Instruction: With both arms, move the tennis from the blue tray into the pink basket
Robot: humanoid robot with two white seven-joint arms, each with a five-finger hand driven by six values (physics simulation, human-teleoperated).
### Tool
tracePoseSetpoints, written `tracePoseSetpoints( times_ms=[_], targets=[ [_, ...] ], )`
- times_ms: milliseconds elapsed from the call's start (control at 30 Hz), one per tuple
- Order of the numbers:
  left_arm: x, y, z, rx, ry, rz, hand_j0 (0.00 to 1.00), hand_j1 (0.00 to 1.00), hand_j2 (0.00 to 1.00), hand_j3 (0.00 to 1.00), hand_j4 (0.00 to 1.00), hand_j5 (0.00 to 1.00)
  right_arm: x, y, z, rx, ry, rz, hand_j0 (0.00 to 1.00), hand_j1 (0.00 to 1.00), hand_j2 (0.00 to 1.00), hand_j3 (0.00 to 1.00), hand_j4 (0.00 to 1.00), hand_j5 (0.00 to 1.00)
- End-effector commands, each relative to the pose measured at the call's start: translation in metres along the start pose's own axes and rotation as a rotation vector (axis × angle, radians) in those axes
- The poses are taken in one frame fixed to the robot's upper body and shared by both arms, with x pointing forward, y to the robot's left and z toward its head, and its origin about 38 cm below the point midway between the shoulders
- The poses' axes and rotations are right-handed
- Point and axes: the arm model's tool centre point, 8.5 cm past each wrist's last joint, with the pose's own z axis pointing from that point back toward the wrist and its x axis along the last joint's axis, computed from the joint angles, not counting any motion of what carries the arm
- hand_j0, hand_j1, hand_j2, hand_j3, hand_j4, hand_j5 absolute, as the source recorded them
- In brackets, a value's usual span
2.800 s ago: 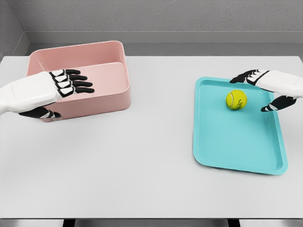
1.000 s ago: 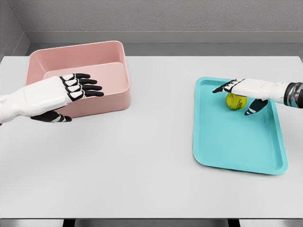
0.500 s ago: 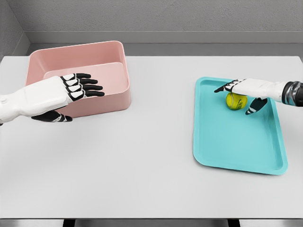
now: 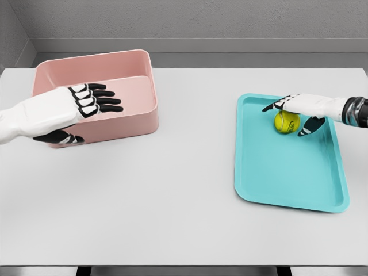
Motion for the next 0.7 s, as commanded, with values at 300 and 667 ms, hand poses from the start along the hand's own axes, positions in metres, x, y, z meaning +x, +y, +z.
tracePoseSetpoints(
  times_ms=[300, 667],
  targets=[
    [-0.002, 0.002, 0.007, -0.019, 0.015, -0.017, 1.0, 1.0, 1.0, 1.0, 1.0, 1.0, 0.0, 0.002, -0.006, 0.007, 0.002, -0.009, 0.92, 0.92, 0.92, 0.92, 0.92, 0.92],
    [-0.003, 0.001, 0.011, -0.029, 0.025, -0.016, 1.0, 1.0, 1.0, 1.0, 1.0, 1.0, 0.0, 0.005, -0.008, 0.017, 0.0, -0.011, 0.83, 0.83, 0.83, 0.83, 0.83, 0.83]
  ],
)
